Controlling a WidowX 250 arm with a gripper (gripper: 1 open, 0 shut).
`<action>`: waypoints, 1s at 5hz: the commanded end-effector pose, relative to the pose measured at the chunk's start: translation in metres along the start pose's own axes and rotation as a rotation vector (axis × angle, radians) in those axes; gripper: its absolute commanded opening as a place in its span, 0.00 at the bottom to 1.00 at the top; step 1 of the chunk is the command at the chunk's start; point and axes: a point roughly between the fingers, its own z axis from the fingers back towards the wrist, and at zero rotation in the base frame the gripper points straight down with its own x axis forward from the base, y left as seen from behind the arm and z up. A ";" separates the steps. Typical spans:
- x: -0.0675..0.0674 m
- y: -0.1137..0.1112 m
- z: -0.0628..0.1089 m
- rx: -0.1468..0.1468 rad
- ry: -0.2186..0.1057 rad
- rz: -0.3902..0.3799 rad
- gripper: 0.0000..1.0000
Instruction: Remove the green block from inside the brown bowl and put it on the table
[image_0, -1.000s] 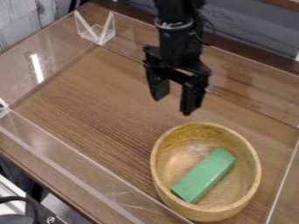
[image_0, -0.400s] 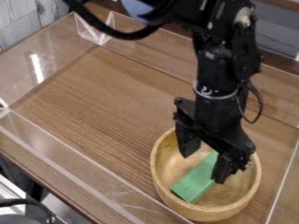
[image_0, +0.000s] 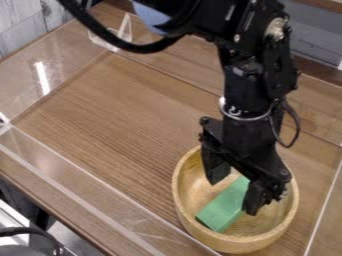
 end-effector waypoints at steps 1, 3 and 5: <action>0.005 0.002 0.012 -0.009 -0.056 -0.001 1.00; 0.005 0.006 0.015 -0.019 -0.062 0.007 1.00; 0.004 0.009 0.013 -0.029 -0.066 0.008 1.00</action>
